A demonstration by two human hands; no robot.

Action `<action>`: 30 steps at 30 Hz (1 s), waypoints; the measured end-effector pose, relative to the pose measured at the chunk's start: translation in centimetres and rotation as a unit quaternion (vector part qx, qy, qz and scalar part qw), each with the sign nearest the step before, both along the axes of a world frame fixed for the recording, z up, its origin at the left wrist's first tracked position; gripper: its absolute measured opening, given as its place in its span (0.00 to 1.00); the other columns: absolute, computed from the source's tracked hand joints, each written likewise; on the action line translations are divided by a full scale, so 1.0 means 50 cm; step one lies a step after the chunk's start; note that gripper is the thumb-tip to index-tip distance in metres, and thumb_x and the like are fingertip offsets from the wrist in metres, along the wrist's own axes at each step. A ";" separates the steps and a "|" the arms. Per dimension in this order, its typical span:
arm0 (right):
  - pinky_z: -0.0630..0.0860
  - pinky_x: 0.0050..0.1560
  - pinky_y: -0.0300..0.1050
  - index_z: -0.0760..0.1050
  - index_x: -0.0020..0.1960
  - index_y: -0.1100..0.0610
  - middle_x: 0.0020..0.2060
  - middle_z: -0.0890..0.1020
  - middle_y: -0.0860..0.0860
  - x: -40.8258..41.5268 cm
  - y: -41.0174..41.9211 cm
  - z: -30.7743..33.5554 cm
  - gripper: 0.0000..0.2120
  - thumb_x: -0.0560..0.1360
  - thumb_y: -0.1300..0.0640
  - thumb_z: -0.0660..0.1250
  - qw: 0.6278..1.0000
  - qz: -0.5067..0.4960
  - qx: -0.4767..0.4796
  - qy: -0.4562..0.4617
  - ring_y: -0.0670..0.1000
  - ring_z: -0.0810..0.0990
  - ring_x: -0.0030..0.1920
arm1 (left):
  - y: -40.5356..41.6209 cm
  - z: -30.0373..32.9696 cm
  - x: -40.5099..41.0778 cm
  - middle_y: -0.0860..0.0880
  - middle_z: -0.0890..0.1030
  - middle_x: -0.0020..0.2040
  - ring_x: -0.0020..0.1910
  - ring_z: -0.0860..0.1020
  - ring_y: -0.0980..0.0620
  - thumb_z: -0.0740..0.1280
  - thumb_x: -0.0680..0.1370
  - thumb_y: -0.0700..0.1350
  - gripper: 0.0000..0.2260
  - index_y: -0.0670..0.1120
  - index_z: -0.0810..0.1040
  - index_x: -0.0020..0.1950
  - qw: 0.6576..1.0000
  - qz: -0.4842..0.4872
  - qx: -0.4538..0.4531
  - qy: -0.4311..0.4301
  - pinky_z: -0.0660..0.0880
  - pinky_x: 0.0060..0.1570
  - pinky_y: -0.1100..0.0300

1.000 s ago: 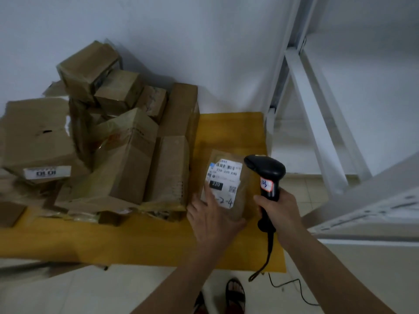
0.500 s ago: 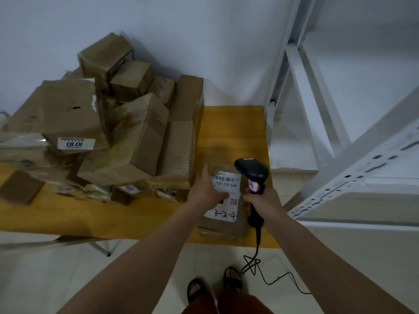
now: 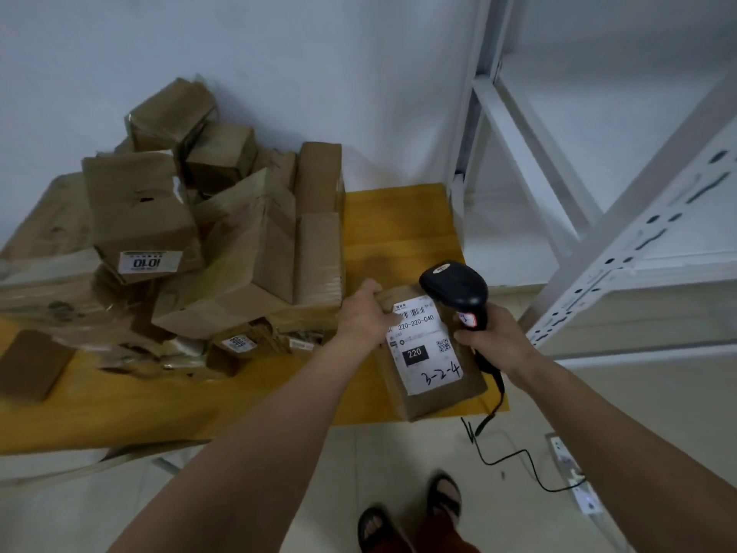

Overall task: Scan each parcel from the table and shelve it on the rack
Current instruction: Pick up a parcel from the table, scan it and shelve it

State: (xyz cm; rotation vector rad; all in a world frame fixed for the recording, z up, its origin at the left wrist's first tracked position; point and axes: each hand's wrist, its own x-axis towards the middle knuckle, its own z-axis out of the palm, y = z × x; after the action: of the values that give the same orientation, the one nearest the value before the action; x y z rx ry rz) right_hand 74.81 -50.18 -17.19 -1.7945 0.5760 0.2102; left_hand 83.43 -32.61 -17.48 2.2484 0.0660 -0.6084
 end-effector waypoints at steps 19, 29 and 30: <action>0.75 0.38 0.43 0.75 0.48 0.56 0.34 0.80 0.52 -0.116 -0.009 0.063 0.08 0.72 0.66 0.69 0.996 0.005 0.033 -0.079 0.50 0.78 0.36 | -0.049 0.064 -0.059 0.44 0.77 0.62 0.54 0.77 0.48 0.67 0.78 0.36 0.17 0.46 0.76 0.66 0.973 0.011 0.121 -0.196 0.73 0.53 0.59; 0.72 0.28 0.37 0.75 0.47 0.56 0.28 0.76 0.51 -0.137 0.010 0.066 0.03 0.75 0.60 0.69 0.997 0.017 0.069 -0.041 0.46 0.74 0.27 | -0.036 0.053 -0.050 0.47 0.76 0.64 0.60 0.75 0.48 0.72 0.75 0.42 0.22 0.49 0.74 0.68 0.984 -0.036 0.066 -0.163 0.72 0.59 0.57; 0.72 0.28 0.37 0.75 0.45 0.55 0.28 0.76 0.51 -0.139 0.011 0.068 0.03 0.75 0.60 0.69 0.997 0.021 0.064 -0.042 0.46 0.74 0.26 | -0.035 0.055 -0.044 0.46 0.76 0.64 0.56 0.76 0.49 0.71 0.76 0.41 0.21 0.49 0.74 0.69 0.985 -0.031 0.056 -0.158 0.74 0.54 0.60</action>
State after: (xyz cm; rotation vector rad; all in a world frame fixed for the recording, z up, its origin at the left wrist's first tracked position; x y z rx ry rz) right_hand 67.86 -49.63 -13.79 -1.6838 0.4543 0.1948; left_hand 81.21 -34.36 -14.75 2.4368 -0.1331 -0.2792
